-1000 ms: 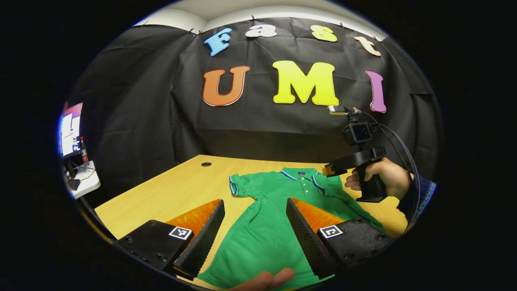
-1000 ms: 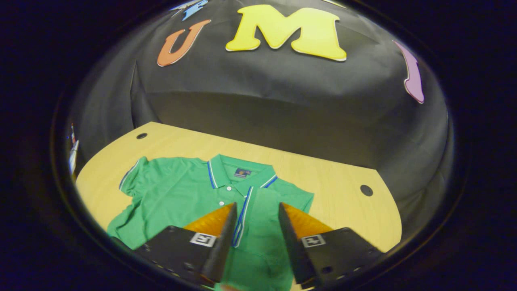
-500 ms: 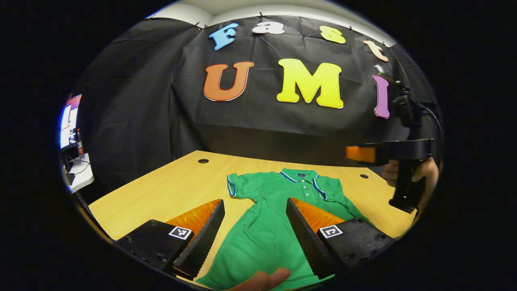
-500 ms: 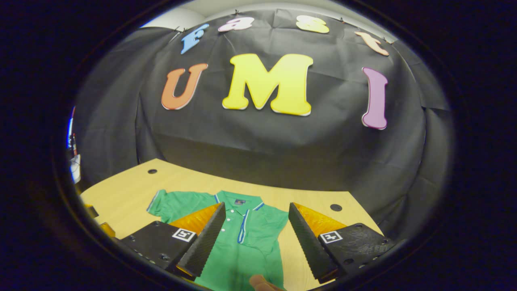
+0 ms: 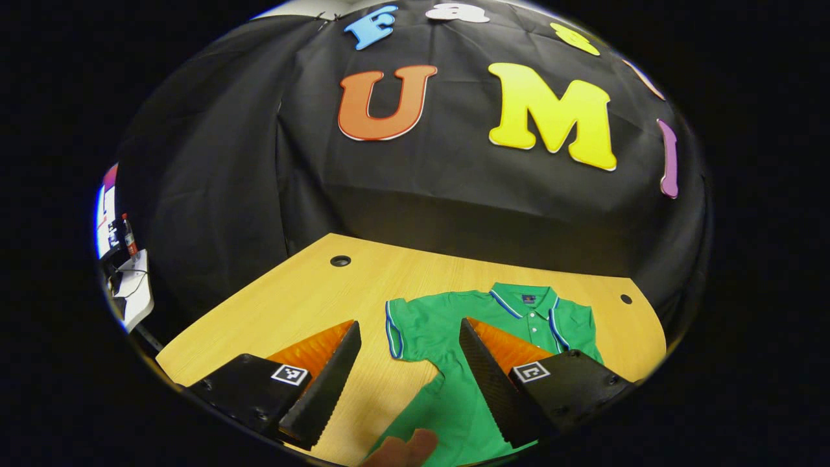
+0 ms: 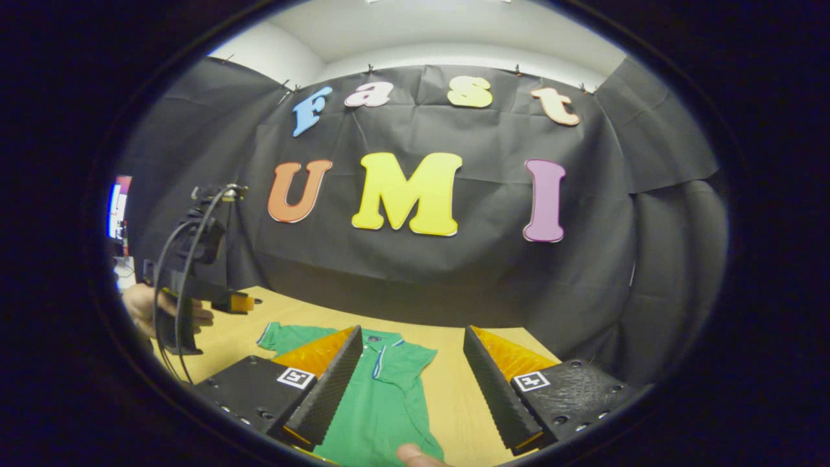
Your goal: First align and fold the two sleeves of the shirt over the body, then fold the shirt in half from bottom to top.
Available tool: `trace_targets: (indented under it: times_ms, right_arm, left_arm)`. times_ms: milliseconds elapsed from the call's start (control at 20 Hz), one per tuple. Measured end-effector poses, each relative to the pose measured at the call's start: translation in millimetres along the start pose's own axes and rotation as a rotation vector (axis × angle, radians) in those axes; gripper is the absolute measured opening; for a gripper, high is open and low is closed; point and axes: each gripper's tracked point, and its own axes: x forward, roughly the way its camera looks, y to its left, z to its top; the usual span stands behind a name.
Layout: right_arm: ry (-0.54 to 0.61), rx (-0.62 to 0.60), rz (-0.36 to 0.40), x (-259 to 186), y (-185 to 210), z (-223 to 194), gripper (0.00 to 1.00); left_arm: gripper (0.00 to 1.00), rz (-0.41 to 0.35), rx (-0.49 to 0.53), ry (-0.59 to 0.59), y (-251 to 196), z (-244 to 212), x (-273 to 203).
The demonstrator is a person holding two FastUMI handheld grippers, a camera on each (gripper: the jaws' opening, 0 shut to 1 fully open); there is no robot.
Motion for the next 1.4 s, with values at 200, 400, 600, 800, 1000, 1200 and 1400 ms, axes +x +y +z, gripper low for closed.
trace_targets:
  times_ms: [200, 400, 600, 800, 1000, 1200, 1400]
  right_arm:
    - [0.002, 0.046, -0.017, -31, -24, -12, 0.95]
    - [-0.007, 0.080, -0.017, -40, -45, -14, 0.95]
    - [-0.001, 0.114, -0.039, -35, -63, -19, 0.96]
    - [0.018, 0.114, -0.045, -30, -72, -25, 0.94]
    - [0.026, 0.129, -0.050, -26, -78, -27, 0.93]
    - [0.036, 0.144, -0.057, -25, -85, -29, 0.93]
    - [0.034, 0.156, -0.061, -24, -91, -29, 0.93]
  left_arm:
    - [0.98, -0.011, -0.035, 0.202, 3, -28, 63]
    - [0.93, 0.031, 0.004, 0.354, 13, -69, 104]
    - [0.70, -0.017, -0.111, 0.427, 3, -81, 122]
    - [0.22, 0.028, -0.094, 0.481, 23, -99, 135]
    - [0.11, 0.034, -0.042, 0.467, 25, -97, 141]
    - [0.05, 0.052, 0.010, 0.454, 16, -84, 134]
    - [0.05, 0.002, 0.044, 0.401, -21, -61, 121]
